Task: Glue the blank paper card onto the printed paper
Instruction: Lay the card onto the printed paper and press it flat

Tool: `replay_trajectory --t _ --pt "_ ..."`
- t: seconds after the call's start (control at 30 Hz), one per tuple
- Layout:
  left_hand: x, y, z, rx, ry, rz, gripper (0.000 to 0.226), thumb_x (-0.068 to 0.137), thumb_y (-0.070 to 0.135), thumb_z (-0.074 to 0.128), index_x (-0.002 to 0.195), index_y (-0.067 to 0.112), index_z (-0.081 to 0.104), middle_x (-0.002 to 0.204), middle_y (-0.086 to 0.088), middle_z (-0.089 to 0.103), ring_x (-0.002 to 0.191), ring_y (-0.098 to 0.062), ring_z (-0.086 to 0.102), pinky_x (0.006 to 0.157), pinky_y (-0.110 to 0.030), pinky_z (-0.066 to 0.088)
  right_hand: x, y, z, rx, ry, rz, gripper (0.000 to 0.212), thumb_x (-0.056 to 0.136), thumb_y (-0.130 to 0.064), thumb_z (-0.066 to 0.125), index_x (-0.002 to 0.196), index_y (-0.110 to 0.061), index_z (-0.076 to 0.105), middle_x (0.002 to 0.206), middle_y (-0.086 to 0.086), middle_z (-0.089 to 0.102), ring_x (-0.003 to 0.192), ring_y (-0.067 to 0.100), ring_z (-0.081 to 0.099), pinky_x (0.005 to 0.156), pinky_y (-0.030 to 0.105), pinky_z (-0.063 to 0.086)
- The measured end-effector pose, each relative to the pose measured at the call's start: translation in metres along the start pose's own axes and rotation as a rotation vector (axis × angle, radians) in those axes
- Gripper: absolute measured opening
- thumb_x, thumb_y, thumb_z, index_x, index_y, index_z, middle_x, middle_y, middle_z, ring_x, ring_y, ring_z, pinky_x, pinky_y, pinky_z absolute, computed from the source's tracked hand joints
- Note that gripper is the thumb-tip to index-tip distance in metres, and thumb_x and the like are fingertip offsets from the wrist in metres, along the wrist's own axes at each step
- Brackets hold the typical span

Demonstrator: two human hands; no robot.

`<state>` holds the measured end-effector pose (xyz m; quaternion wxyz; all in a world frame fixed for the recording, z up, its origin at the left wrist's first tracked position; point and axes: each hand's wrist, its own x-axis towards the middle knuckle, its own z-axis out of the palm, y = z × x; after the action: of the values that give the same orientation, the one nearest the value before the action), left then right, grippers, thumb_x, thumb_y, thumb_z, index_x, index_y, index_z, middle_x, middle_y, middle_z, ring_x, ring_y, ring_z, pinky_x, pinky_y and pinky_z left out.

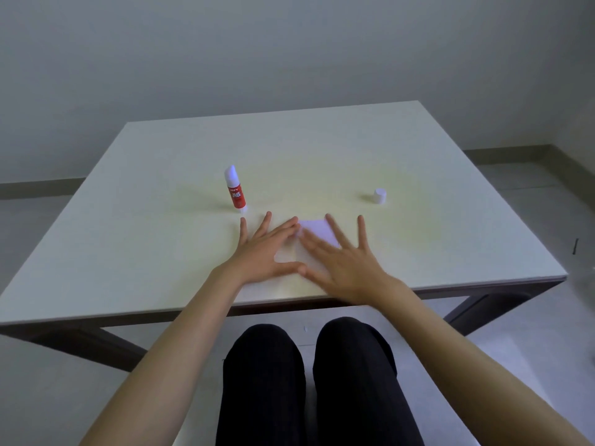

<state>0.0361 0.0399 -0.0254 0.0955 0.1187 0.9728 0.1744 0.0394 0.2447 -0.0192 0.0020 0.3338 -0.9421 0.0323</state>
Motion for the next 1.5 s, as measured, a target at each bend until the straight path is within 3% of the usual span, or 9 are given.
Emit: replay_trajectory --t 0.1,0.33,0.5,0.7,0.9,1.1,1.27,1.43,1.5 --pt "0.001 -0.001 0.001 0.014 0.003 -0.003 0.088 0.075 0.074 0.046 0.149 0.039 0.013 0.156 0.03 0.0 0.147 -0.016 -0.018 0.109 -0.055 -0.023 -0.006 -0.005 0.006 -0.009 -0.039 -0.064 0.082 0.08 -0.074 -0.007 0.151 -0.035 0.0 0.159 -0.021 0.005 0.147 0.021 -0.016 0.103 0.056 -0.032" --pt "0.001 0.0 -0.001 0.022 -0.01 -0.019 0.088 0.077 0.071 0.049 0.149 0.038 0.012 0.156 0.03 -0.001 0.147 -0.017 -0.019 0.109 -0.056 -0.023 0.024 0.028 -0.002 -0.044 -0.111 0.189 0.07 0.089 -0.065 0.003 0.151 -0.034 -0.005 0.161 -0.016 -0.005 0.147 0.025 -0.018 0.108 0.06 -0.021" --pt "0.002 -0.001 0.002 -0.001 0.006 -0.008 0.089 0.074 0.075 0.046 0.149 0.039 0.014 0.156 0.03 0.001 0.147 -0.015 -0.017 0.11 -0.056 -0.022 -0.015 -0.007 0.011 0.011 -0.037 -0.048 0.086 0.078 -0.076 -0.009 0.151 -0.033 0.001 0.16 -0.019 0.004 0.147 0.021 -0.018 0.103 0.056 -0.032" --pt "0.002 -0.001 0.001 0.01 -0.002 -0.013 0.088 0.077 0.071 0.049 0.149 0.037 0.012 0.157 0.029 0.0 0.147 -0.017 -0.017 0.11 -0.058 -0.021 -0.001 0.026 -0.004 -0.047 -0.098 0.165 0.067 0.091 -0.063 0.007 0.15 -0.034 -0.007 0.16 -0.019 -0.007 0.147 0.023 -0.017 0.109 0.061 -0.02" --pt "0.003 -0.003 0.003 0.0 0.007 -0.007 0.089 0.075 0.073 0.048 0.149 0.039 0.013 0.156 0.03 0.0 0.147 -0.016 -0.017 0.11 -0.058 -0.02 -0.042 0.0 0.007 -0.009 -0.054 -0.029 0.086 0.078 -0.075 -0.01 0.152 -0.032 -0.002 0.16 -0.019 -0.003 0.146 0.018 -0.021 0.105 0.054 -0.031" --pt "0.003 -0.003 0.002 -0.002 0.003 -0.009 0.089 0.075 0.072 0.049 0.149 0.038 0.012 0.156 0.03 0.0 0.147 -0.016 -0.017 0.109 -0.058 -0.021 -0.032 0.022 -0.007 0.006 -0.099 0.182 0.067 0.092 -0.061 0.005 0.151 -0.033 -0.007 0.159 -0.021 -0.008 0.146 0.02 -0.021 0.109 0.059 -0.02" --pt "0.002 -0.003 0.003 -0.008 0.003 -0.003 0.093 0.07 0.078 0.044 0.148 0.041 0.012 0.156 0.03 0.001 0.147 -0.016 -0.016 0.109 -0.057 -0.021 -0.055 -0.002 0.002 -0.023 -0.035 0.058 0.08 0.082 -0.072 -0.005 0.152 -0.033 0.003 0.159 -0.02 0.005 0.146 0.02 -0.019 0.106 0.054 -0.031" --pt "0.002 -0.002 0.002 0.007 -0.013 -0.009 0.089 0.076 0.072 0.049 0.149 0.039 0.011 0.156 0.029 -0.002 0.147 -0.016 -0.019 0.109 -0.057 -0.022 -0.044 0.023 -0.008 -0.004 -0.019 0.259 0.113 0.058 -0.075 -0.036 0.152 -0.029 0.006 0.16 -0.019 0.004 0.147 0.023 -0.019 0.108 0.061 -0.02" --pt "0.002 -0.001 0.001 -0.004 -0.009 -0.012 0.088 0.076 0.072 0.049 0.149 0.04 0.011 0.156 0.03 -0.001 0.147 -0.015 -0.018 0.11 -0.057 -0.023 -0.033 0.019 -0.013 0.033 -0.005 0.217 0.11 0.06 -0.077 -0.032 0.152 -0.03 0.005 0.16 -0.019 0.002 0.147 0.023 -0.019 0.107 0.061 -0.021"
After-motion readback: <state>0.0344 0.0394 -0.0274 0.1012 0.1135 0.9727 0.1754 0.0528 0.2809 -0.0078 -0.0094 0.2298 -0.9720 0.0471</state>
